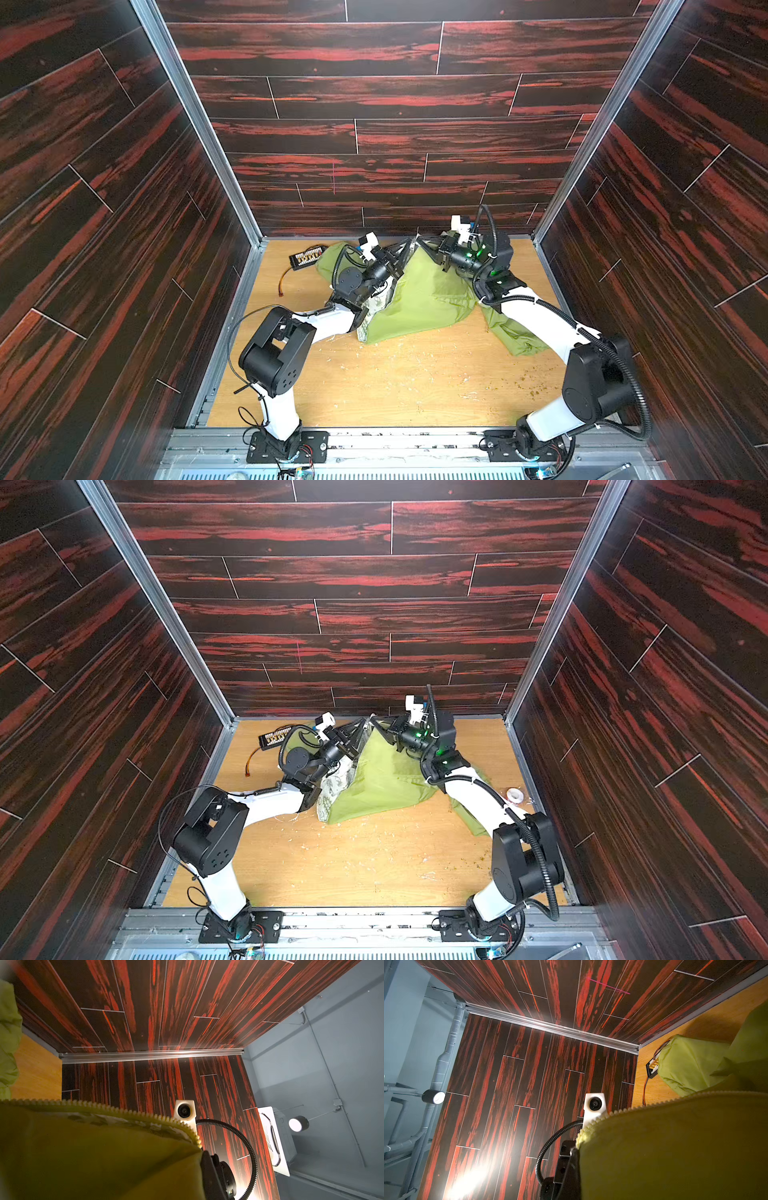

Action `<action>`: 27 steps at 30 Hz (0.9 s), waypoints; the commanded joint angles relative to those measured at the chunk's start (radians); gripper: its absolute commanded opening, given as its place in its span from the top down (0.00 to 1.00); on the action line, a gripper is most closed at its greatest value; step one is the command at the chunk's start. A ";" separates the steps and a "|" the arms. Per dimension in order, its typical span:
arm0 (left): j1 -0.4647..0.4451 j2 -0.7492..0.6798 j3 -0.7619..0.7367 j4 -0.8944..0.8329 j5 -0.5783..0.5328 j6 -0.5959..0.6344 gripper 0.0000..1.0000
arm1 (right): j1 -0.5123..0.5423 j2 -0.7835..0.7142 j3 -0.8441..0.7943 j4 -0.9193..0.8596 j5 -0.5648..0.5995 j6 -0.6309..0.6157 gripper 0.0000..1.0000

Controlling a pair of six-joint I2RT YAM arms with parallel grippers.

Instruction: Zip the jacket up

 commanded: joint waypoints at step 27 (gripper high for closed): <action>0.024 -0.085 0.001 0.076 0.068 -0.178 1.00 | 0.064 -0.114 -0.081 -0.164 -0.145 -0.022 1.00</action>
